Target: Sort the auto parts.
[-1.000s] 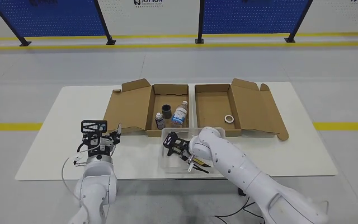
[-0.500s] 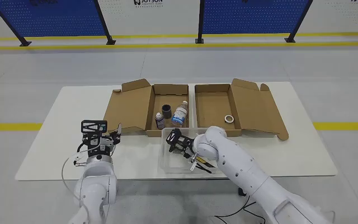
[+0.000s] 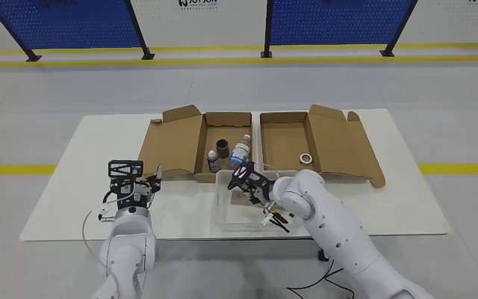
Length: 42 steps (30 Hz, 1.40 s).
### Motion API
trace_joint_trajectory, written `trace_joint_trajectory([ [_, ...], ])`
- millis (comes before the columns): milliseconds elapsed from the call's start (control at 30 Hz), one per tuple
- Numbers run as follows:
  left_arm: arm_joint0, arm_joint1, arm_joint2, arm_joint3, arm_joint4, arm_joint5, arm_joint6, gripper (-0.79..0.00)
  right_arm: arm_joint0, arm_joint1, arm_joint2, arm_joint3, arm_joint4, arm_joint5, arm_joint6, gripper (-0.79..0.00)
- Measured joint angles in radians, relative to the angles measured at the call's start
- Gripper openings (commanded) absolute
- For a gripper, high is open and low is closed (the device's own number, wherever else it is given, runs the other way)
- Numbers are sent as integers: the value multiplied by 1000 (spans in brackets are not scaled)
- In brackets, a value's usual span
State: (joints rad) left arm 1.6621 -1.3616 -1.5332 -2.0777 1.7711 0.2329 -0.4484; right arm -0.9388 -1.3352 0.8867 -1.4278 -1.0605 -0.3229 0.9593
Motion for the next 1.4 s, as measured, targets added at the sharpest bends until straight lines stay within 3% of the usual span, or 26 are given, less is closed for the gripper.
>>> trace_joint_trajectory([
  [467, 0, 0, 0, 0, 0, 0, 0, 0, -114, 21, 151, 19, 283, -42, -233, -785],
  [1400, 0, 0, 0, 0, 0, 0, 0, 0, -89, 38, 170, 6, 268, -51, -250, -785],
])
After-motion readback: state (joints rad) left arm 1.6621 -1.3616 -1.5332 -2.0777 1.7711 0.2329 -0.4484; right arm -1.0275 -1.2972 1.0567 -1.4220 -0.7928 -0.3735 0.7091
